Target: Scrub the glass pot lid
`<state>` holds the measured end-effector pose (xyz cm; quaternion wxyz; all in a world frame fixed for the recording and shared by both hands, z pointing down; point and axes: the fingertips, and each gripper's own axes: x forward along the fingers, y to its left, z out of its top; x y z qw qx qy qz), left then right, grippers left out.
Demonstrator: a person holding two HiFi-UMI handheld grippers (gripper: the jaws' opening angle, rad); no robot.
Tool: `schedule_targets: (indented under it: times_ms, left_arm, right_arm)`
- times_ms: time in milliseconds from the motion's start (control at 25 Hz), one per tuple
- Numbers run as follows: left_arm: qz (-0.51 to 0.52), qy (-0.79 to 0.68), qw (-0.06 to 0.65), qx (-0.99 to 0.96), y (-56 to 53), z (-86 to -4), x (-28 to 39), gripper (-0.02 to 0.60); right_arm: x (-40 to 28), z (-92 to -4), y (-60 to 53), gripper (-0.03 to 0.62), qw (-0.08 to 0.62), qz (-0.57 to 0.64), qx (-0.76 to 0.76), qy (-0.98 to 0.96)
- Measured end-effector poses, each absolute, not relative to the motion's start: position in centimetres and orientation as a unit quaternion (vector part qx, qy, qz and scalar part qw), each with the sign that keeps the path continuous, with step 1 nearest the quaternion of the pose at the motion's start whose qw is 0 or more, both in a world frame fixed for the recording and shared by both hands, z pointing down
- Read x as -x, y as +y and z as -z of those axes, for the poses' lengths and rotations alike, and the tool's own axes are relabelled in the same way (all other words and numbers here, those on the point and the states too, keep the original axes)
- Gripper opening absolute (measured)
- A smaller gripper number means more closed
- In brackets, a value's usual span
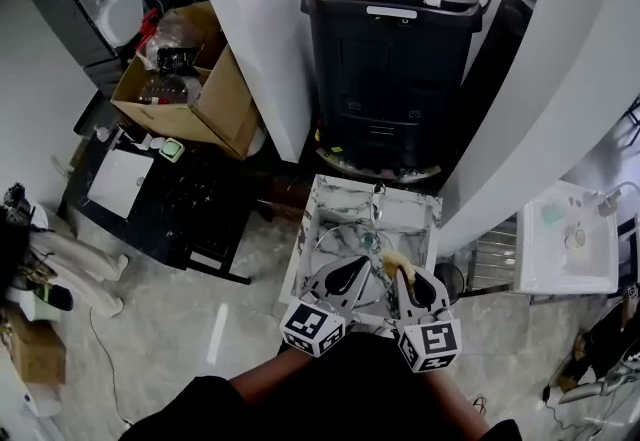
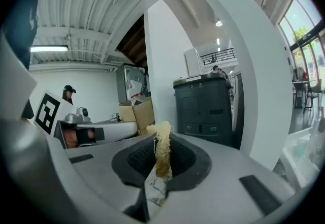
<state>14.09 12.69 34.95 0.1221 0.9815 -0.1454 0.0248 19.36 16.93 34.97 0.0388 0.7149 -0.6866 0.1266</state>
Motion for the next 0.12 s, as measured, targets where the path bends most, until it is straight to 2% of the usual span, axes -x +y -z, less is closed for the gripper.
schedule_targets:
  times_ms: [120]
  left_arm:
    - [-0.039,-0.138,0.135,-0.98,12.0,-35.9,-12.5,0.017]
  right_arm:
    - [-18.0,-35.0,16.3,0.058,0.023,-0.13,-0.719,-0.682]
